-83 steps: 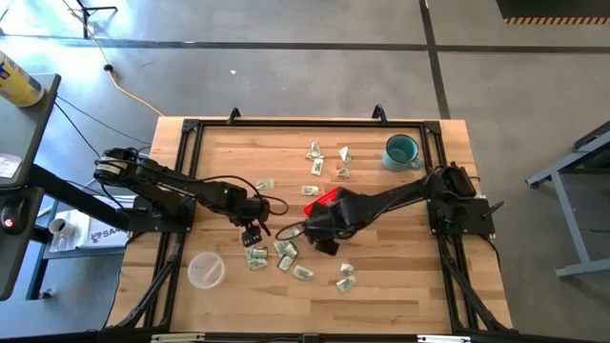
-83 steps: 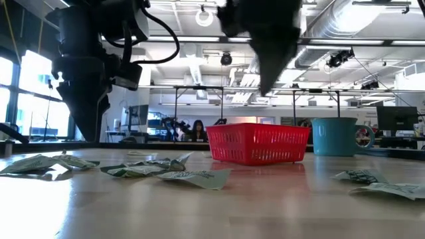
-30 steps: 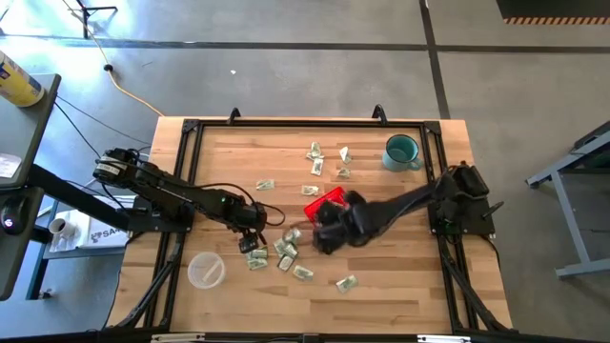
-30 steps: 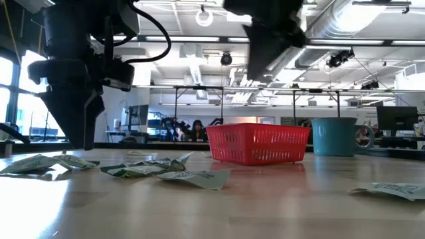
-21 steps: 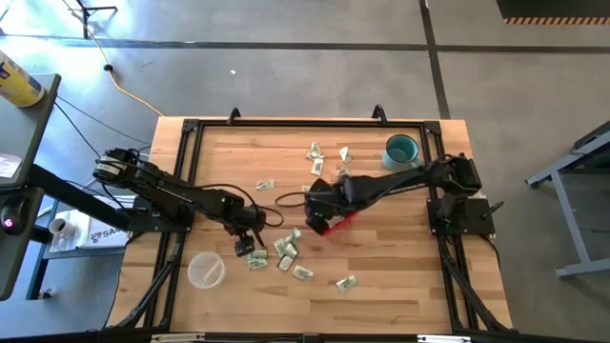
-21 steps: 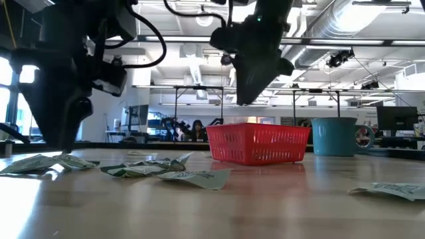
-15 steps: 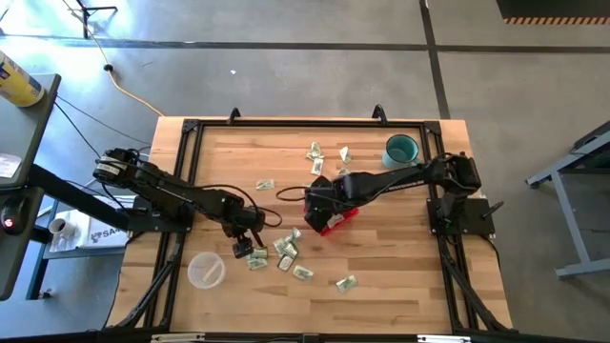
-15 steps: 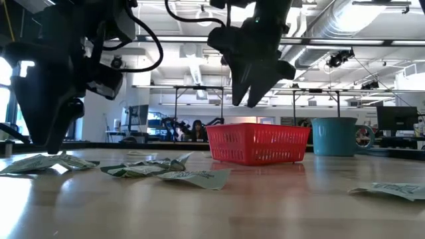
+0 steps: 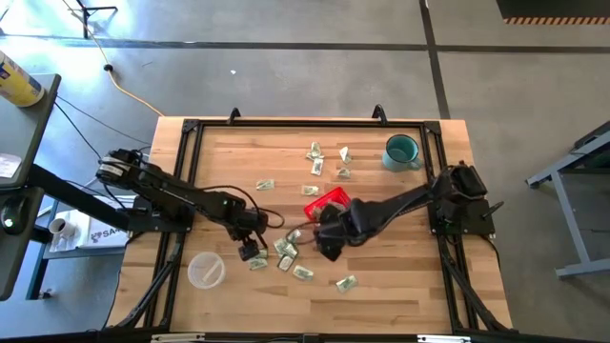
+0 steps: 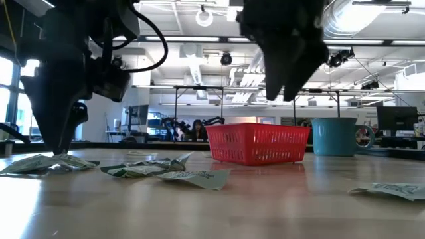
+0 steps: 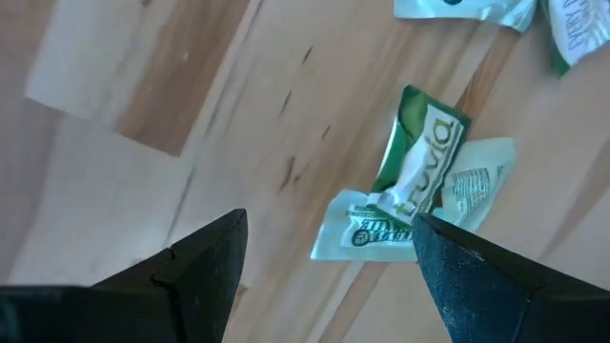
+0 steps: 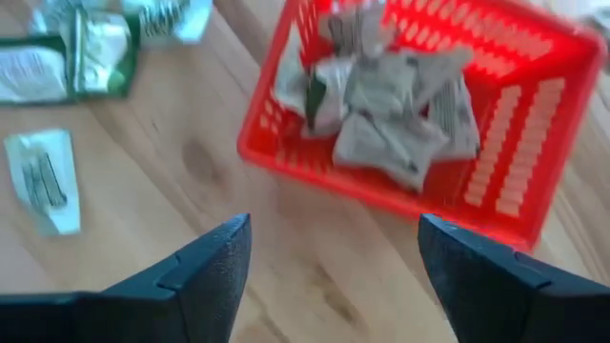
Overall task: Pick and place items into bin
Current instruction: Put the white stevia pack into the red bin
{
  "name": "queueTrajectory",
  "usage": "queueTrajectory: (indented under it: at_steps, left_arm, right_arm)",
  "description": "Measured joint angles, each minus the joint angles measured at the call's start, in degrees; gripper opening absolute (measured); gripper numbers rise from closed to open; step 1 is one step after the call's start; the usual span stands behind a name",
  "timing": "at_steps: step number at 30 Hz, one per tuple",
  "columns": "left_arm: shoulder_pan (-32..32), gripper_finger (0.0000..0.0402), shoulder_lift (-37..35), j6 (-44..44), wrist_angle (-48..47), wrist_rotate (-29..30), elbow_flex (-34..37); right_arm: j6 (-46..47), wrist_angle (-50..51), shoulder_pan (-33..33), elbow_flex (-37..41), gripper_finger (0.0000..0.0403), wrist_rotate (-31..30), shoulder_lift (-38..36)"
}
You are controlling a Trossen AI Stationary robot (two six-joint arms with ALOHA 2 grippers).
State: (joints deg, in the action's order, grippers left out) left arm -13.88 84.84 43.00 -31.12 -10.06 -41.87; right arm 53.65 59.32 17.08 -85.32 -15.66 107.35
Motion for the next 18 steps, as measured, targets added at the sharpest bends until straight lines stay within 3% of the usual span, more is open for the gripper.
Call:
queueTrajectory:
  at_steps: [6, 12, 18]
  left_arm:
    - [-3.3, 0.0333, 3.5, 5.4, 1.5, 2.0, -0.9]
    - [-4.5, 0.0333, 3.7, 11.4, 0.7, 4.5, -3.0]
    - [-4.7, 0.0333, 3.9, 11.8, 4.2, 0.0, -4.3]
  right_arm:
    - [-0.4, 3.0, 4.9, 0.0, 0.0291, -1.2, -0.1]
    - [-15.0, 0.6, 12.5, 0.0, 0.0291, -0.6, 0.0]
    - [-27.1, -4.7, 18.2, 0.0, 0.0291, 5.2, 3.9]
